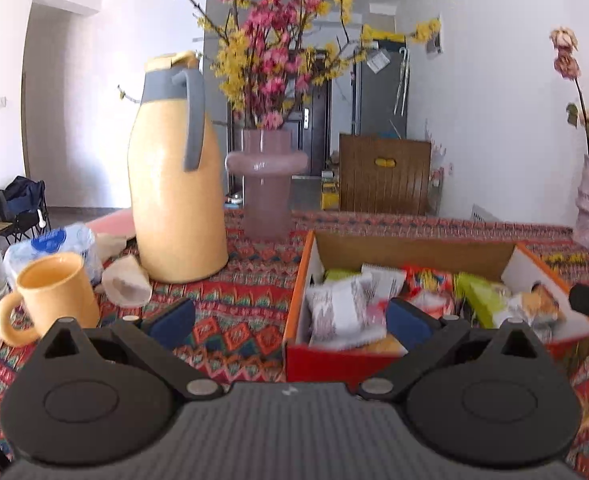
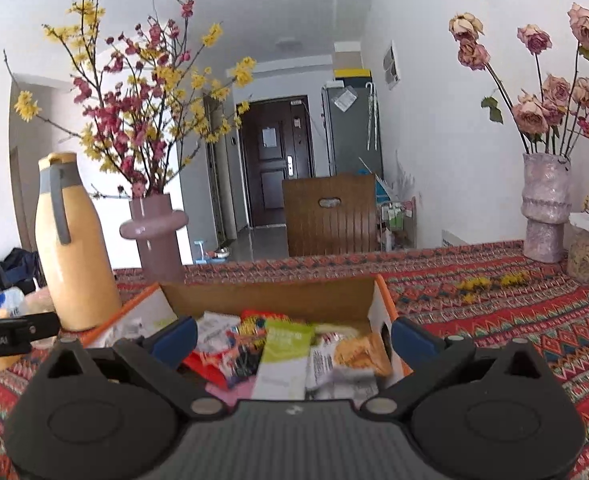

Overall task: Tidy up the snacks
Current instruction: 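Move both open tools back toward the snack pile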

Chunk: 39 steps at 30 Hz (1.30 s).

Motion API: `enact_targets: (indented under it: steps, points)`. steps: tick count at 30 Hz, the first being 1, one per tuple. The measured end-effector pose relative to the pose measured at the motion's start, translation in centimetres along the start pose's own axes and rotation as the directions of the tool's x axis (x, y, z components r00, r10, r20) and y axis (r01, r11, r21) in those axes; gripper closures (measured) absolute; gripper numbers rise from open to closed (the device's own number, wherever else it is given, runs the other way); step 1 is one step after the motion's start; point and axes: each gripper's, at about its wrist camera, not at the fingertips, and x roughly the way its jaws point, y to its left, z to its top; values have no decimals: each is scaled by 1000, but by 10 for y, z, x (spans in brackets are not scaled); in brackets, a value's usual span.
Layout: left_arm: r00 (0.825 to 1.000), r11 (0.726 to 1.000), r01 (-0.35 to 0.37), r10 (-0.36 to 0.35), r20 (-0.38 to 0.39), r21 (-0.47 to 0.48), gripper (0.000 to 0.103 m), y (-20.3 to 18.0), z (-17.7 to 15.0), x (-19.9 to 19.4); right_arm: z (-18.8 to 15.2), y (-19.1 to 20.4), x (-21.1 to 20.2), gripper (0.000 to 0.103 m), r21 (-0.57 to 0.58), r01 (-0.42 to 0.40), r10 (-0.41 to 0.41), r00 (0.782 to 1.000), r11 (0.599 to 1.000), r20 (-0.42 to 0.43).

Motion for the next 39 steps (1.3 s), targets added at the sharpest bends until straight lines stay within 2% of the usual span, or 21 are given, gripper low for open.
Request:
enact_targets:
  steps: [13,22,35,39]
  points:
    - [990,1000,29,-27,-136,9,0,9,-50,11,-43,-9,-7,0,-6,29,-30,987,1000,-161]
    - [987,998,55,-55,-148,-2,0,9,-53,15,-58,-15,8,0,24,47,-40,973,999,-227]
    - [988,999,50,-51,-145,-13,0,9,-53,15,-57,-14,7,0,19,41,-35,969,999,-244]
    - [987,998,54,-57,-147,-20,0,11,-53,16,-58,-14,5,0,13,37,-32,962,999,-271]
